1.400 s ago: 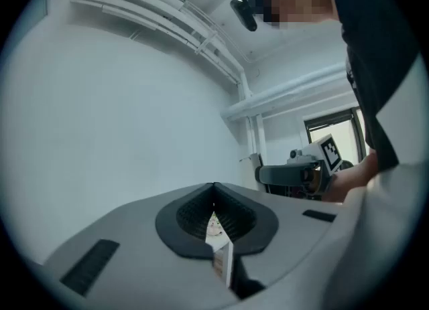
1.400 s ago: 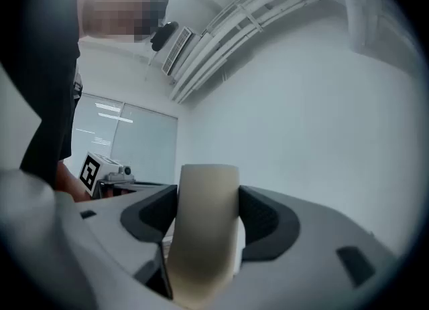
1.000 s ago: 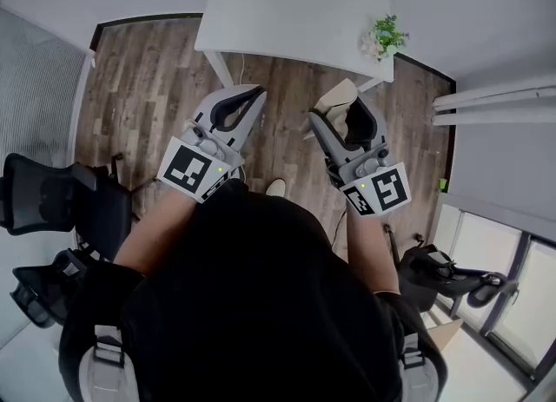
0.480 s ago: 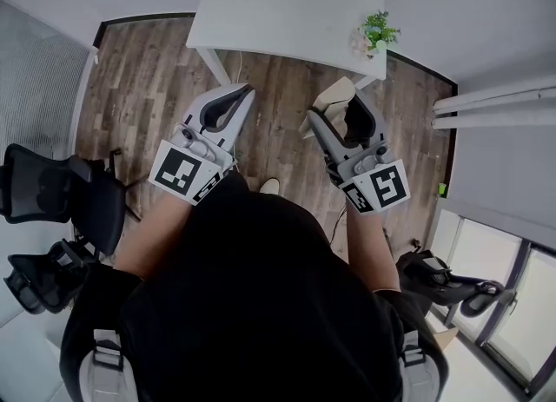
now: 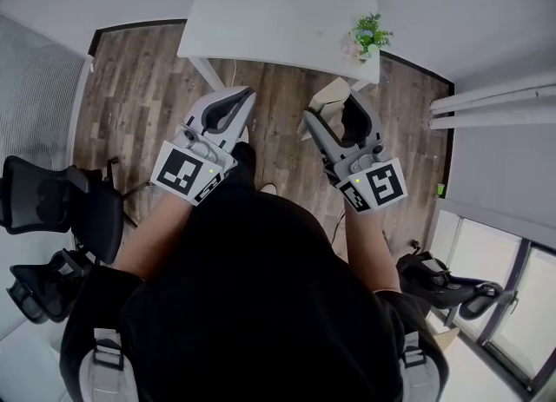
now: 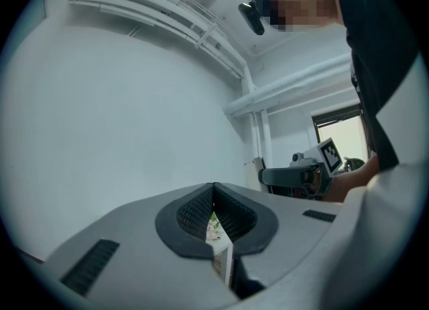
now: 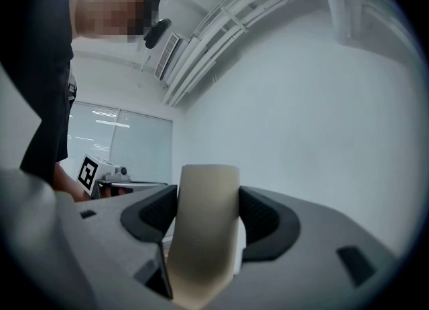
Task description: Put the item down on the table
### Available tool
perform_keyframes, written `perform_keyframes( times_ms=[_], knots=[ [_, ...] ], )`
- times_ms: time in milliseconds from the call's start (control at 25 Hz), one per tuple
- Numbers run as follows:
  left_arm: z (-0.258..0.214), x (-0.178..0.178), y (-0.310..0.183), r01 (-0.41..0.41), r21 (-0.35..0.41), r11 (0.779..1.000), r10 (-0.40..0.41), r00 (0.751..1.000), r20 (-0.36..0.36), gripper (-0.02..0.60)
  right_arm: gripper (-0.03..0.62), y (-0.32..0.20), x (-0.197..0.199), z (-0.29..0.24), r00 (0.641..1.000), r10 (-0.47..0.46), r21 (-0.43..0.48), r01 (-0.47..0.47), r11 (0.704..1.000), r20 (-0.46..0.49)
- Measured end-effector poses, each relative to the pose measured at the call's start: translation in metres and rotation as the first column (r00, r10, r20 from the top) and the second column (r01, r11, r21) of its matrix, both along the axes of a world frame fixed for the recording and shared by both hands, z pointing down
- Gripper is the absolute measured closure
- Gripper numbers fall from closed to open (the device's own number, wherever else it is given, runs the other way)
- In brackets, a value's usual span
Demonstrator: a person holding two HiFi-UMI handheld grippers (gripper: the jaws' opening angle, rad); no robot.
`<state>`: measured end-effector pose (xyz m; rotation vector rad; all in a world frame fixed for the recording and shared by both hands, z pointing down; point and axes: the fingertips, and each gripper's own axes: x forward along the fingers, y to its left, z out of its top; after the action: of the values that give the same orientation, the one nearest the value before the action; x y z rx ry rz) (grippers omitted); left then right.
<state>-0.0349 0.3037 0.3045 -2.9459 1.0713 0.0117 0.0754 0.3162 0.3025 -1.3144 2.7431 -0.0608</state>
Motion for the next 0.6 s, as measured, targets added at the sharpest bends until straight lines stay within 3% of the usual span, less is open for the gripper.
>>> perform_keyframes(
  times_ms=[600],
  knots=[
    [0.008, -0.009, -0.136, -0.067, -0.012, 0.998, 0.067, 0.998, -0.02, 0.588, 0.304, -0.131, -0.018, 0.008, 0.998, 0.044, -0.037, -0.046, 0.998, -0.048]
  ],
)
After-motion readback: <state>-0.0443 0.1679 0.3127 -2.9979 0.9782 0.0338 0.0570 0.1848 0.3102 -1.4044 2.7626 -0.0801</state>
